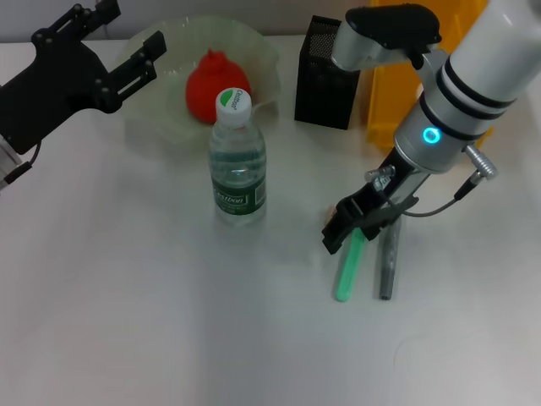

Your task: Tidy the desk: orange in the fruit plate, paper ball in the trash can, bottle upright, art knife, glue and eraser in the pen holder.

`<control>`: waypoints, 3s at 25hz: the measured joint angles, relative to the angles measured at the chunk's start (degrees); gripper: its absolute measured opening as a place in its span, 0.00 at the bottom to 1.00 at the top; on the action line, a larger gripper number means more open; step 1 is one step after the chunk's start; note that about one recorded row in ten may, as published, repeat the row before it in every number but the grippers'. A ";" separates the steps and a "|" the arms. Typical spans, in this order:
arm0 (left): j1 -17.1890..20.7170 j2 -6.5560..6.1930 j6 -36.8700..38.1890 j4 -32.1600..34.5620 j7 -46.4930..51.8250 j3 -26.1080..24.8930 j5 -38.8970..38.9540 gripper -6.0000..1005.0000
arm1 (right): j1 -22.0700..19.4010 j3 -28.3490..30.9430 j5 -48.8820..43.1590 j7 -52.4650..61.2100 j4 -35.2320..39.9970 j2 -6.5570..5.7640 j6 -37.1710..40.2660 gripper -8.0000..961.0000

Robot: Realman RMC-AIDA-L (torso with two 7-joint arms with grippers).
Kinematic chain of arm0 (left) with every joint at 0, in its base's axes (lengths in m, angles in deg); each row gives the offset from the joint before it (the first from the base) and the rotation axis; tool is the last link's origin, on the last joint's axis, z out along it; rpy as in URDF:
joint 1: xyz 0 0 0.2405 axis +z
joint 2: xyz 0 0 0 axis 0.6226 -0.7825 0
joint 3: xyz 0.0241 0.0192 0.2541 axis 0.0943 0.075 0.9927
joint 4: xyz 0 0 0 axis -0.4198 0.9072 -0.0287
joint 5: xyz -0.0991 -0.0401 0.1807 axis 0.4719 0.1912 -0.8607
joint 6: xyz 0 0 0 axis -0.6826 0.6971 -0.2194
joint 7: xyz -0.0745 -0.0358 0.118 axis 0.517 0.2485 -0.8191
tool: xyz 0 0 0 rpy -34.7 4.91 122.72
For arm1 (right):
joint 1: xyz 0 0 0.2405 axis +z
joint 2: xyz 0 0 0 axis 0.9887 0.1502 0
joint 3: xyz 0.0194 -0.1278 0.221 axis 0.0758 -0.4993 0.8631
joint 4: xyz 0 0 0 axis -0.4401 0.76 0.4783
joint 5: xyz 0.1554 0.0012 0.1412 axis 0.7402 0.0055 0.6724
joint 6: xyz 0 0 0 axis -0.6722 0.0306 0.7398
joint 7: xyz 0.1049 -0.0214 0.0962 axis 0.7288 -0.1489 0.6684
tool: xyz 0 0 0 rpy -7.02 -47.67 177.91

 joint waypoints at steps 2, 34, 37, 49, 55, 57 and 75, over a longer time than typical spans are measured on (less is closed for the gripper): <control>0.08 -0.01 0.01 0.00 -0.20 0.00 0.01 0.71 | -0.02 0.00 0.02 0.00 -0.31 0.00 -0.17 0.70; 0.23 0.02 0.02 0.00 -1.13 -0.76 0.02 0.71 | 0.56 0.09 -0.54 0.55 -3.60 -0.42 -2.45 0.64; 0.28 0.07 0.02 0.00 -1.13 -0.75 0.02 0.71 | 0.76 0.08 -0.80 0.57 -4.17 -0.44 -2.63 0.49; 0.32 0.17 -0.06 -0.72 -1.88 -0.76 0.14 0.71 | 2.05 0.08 -1.18 0.59 -6.28 -0.58 -3.90 0.43; 0.40 0.17 0.14 -0.79 -2.39 -0.80 0.49 0.71 | 2.08 0.43 -2.69 0.74 -6.56 -0.60 -4.06 0.43; 0.44 0.16 0.17 -0.79 -2.41 -0.80 0.50 0.71 | 2.10 0.57 -3.72 0.95 -6.55 -0.61 -4.06 0.43; 0.62 0.16 0.37 -0.79 -2.44 -0.80 0.65 0.71 | 2.18 0.62 -4.10 1.15 -6.55 -0.62 -5.60 0.21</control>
